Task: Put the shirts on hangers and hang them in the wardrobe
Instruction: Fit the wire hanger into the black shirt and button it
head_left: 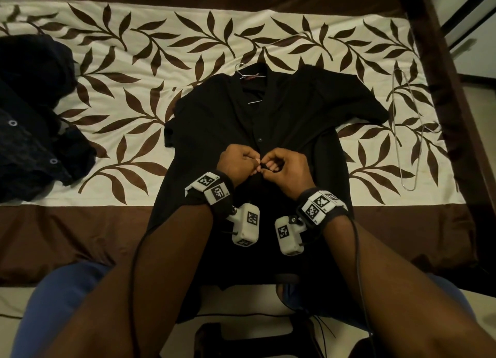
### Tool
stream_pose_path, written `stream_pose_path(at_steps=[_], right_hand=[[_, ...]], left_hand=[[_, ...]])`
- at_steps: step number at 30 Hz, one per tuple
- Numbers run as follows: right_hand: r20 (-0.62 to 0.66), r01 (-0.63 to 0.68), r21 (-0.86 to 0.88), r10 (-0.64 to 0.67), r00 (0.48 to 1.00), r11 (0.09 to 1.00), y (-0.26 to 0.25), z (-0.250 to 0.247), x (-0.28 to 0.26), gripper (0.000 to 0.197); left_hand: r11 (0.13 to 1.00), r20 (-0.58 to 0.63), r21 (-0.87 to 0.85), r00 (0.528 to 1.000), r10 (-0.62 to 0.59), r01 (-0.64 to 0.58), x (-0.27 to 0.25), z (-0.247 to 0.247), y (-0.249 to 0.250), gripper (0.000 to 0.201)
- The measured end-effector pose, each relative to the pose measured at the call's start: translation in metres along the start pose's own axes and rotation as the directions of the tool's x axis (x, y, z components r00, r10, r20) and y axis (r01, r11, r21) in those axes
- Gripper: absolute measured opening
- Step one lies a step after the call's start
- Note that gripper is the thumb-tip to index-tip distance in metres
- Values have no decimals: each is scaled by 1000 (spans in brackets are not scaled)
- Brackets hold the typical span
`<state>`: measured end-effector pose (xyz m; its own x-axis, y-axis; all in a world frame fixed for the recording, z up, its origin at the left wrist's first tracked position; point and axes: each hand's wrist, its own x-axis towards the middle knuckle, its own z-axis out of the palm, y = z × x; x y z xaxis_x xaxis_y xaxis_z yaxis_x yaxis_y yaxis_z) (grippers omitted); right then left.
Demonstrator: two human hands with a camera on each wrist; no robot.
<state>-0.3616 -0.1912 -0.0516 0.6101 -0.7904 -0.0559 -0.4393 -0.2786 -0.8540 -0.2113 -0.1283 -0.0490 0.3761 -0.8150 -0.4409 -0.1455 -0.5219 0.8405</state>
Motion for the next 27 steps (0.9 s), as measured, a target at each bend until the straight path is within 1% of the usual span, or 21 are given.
stream_pose_path(at_steps=[5,9,11,14,19,24,27], right_hand=[[31,-64,66,62,998,996,4,0,1,17],[46,-142,146,137,989,979,6,0,4,27],[64,-149,132,142,988,980,7,1,7,30],[75,-153,81,147,986,985,5,3,8,23],[15,-156,59,156,988,986,4,7,7,17],[5,-184,123,185,983,975,3,6,3,21],[-7,-183,163,187,982,970,2,5,1,24]], left_hand=[[997,35,45,998,56,-57,1,0,-1,23],[996,53,63,997,58,-61,0,-1,1,20],[993,26,100,998,55,-57,-1,-1,0,16],[988,-37,149,998,57,-51,-3,0,-4,14],[995,-42,98,999,15,-11,-2,3,-4,15],[997,-102,64,994,-26,32,0,6,-1,15],[999,-60,25,998,-29,31,2,2,-2,21]])
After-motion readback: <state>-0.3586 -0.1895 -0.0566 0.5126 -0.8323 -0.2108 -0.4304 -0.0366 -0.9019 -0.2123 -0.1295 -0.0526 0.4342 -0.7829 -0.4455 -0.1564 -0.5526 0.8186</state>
